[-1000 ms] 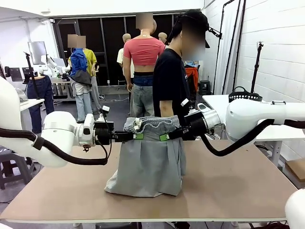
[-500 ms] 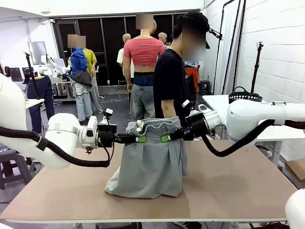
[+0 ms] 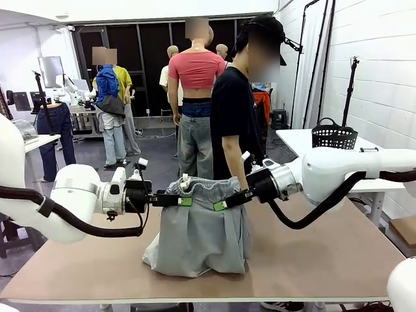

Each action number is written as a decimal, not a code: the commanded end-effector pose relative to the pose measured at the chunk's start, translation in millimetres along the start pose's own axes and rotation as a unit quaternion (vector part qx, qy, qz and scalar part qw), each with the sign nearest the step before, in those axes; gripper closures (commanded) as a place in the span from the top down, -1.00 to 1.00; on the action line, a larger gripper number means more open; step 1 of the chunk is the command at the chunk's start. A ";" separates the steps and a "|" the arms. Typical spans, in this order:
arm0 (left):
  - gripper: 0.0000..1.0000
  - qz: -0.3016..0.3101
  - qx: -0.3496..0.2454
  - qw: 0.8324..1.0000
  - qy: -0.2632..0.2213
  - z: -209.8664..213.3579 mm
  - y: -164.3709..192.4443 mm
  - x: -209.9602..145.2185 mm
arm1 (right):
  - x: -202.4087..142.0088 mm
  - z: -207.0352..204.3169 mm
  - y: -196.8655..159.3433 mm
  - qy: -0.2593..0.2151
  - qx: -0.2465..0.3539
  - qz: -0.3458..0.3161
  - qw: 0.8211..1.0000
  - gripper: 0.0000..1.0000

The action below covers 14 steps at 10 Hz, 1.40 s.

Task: Fold the training pants.
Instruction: Fold the Training pants in half.

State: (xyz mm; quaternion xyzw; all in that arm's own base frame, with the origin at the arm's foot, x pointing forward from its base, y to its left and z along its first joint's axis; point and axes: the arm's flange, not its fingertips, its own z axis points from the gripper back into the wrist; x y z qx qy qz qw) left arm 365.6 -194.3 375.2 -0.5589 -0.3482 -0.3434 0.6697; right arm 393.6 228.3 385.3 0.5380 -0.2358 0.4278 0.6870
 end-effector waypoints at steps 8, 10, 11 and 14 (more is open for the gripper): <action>-1.00 0.165 0.038 0.986 -0.009 24.3 81.5 -33.5 | -29.1 -28.1 -68.7 -0.010 -0.014 -0.124 0.992 -1.00; -1.00 0.205 0.018 0.978 -0.027 27.3 104.4 -31.9 | -22.8 -33.6 -86.7 -0.008 -0.019 -0.150 0.989 -1.00; -1.00 0.205 0.018 0.978 -0.027 27.3 104.4 -31.9 | -22.8 -33.6 -86.7 -0.008 -0.019 -0.150 0.989 -1.00; -1.00 0.198 0.002 0.980 -0.027 24.8 104.7 -28.1 | -17.4 -34.4 -80.8 0.019 -0.022 -0.137 0.990 -1.00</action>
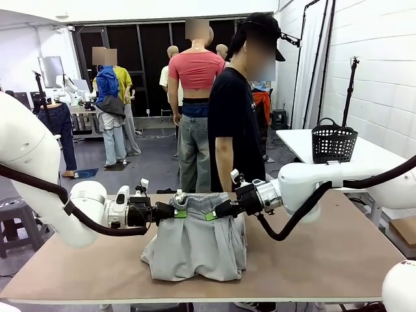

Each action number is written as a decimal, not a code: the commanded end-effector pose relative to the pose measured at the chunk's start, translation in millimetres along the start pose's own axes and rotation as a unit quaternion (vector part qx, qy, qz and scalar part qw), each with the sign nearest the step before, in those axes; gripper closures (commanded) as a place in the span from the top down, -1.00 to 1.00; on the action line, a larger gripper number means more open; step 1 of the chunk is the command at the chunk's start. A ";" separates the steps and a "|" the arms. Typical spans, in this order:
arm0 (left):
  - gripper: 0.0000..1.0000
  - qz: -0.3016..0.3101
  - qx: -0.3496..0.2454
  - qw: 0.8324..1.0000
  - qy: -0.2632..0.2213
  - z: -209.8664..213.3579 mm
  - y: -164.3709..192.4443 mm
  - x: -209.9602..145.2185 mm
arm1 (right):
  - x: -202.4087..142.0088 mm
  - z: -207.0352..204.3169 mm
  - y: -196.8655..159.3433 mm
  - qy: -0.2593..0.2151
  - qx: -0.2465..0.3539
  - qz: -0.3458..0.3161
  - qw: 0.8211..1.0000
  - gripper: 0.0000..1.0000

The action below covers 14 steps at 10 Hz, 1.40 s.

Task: Fold the training pants.
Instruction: Fold the Training pants in half.

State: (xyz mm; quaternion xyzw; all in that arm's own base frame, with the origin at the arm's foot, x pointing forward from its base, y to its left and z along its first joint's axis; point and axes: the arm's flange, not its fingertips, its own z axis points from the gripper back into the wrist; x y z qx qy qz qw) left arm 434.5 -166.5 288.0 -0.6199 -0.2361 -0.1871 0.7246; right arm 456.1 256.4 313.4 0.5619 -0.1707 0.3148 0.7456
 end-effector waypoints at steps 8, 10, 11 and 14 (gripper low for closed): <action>-1.00 0.057 0.035 0.998 0.011 -2.5 5.5 33.6 | 28.3 0.9 -19.7 -0.015 -0.029 -0.026 0.999 -1.00; -1.00 0.066 0.046 0.997 0.017 -8.9 18.6 43.0 | 34.4 2.4 -27.0 -0.016 -0.047 -0.032 0.998 -1.00; -1.00 0.077 0.049 0.996 0.022 -12.5 23.8 43.4 | 33.5 4.3 -31.1 -0.015 -0.057 -0.040 0.997 -1.00; -1.00 0.079 0.049 0.996 0.017 -17.0 37.6 46.1 | 33.5 8.6 -43.4 -0.020 -0.075 -0.052 0.996 -1.00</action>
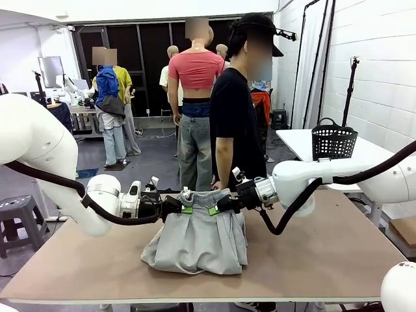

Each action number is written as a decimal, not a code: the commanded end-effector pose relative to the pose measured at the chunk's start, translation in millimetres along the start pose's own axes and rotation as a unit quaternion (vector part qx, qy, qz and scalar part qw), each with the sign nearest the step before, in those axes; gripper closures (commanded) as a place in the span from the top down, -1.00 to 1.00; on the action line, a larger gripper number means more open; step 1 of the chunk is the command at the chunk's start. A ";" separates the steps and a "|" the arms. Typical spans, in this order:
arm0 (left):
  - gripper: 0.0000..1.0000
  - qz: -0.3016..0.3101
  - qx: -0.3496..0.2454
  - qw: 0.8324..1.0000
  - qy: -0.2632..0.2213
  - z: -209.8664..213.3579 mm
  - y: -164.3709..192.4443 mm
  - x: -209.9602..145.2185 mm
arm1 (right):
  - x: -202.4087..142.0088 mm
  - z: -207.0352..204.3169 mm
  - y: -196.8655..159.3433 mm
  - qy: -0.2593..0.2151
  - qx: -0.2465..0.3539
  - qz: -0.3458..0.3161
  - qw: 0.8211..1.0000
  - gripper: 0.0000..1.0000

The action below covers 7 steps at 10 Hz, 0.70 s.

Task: Fold the training pants.
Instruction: Fold the Training pants in half.

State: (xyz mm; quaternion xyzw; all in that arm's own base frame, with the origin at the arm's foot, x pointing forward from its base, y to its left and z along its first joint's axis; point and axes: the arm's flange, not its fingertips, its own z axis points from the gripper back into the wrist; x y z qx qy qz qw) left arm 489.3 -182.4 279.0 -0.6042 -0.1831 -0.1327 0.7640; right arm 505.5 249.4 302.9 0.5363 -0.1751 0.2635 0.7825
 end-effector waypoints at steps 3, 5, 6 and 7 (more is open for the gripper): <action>-1.00 0.016 0.030 0.999 -0.005 3.8 20.2 14.0 | 10.5 -6.0 -17.2 -0.010 -0.034 -0.015 0.999 -1.00; -1.00 0.013 0.027 1.000 -0.011 2.0 22.9 16.9 | 12.9 -4.9 -19.5 -0.024 -0.033 -0.015 0.999 -1.00; -1.00 0.010 0.029 0.999 -0.011 1.0 23.2 19.2 | 13.9 -6.7 -20.6 -0.023 -0.034 -0.015 0.999 -1.00; -1.00 0.016 0.035 0.999 -0.009 0.4 25.7 21.2 | 14.6 -10.6 -24.1 -0.019 -0.035 -0.018 0.999 -1.00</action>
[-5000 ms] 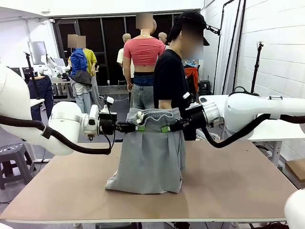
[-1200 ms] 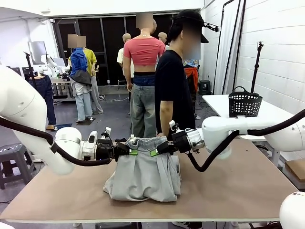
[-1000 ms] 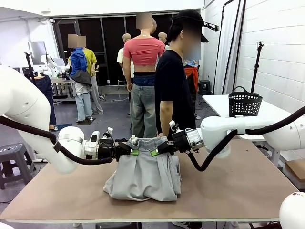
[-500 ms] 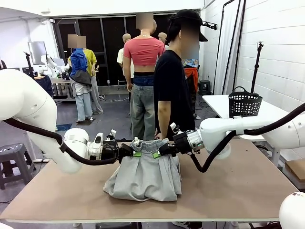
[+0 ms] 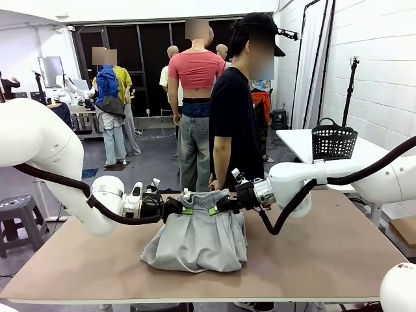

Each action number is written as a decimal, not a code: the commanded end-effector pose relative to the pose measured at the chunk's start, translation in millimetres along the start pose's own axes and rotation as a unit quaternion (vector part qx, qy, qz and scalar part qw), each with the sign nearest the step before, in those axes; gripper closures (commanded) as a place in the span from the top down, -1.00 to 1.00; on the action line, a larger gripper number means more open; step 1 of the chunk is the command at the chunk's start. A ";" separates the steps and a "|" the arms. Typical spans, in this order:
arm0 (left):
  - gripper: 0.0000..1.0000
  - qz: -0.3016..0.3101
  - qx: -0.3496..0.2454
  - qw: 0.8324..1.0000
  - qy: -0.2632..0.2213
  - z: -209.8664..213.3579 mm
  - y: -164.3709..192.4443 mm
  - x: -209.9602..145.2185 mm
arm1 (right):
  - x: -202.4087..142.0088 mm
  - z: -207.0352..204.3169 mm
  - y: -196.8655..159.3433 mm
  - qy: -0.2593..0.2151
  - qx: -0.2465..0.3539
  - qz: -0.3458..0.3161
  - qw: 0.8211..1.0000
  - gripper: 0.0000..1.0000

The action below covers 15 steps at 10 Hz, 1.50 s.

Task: Fold the training pants.
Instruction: Fold the Training pants in half.

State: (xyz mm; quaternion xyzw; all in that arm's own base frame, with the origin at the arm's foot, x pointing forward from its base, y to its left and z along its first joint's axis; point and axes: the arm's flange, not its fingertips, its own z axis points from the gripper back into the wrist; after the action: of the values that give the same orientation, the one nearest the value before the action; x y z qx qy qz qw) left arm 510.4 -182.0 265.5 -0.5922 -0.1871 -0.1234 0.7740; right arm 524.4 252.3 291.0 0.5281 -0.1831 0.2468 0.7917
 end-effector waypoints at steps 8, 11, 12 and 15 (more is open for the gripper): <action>-1.00 0.017 0.030 0.999 -0.022 5.6 17.0 8.5 | 7.3 -4.7 -15.7 -0.020 -0.045 0.001 0.999 -1.00; -1.00 0.009 0.035 0.999 -0.028 4.9 14.9 15.7 | 13.2 -6.6 -19.6 -0.027 -0.051 0.003 0.998 -1.00; -1.00 0.012 0.036 0.999 -0.028 3.5 17.4 17.3 | 12.7 -10.2 -23.4 -0.023 -0.052 0.000 0.998 -1.00; -1.00 0.020 0.041 0.999 -0.031 2.1 21.7 17.3 | 11.7 -12.9 -28.3 -0.020 -0.068 -0.006 0.997 -1.00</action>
State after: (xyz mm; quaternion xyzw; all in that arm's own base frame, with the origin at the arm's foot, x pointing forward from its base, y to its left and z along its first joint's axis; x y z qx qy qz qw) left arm 527.3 -181.2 255.3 -0.5758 -0.1884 -0.1006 0.7892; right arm 543.0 259.1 272.8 0.5038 -0.2029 0.2364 0.8057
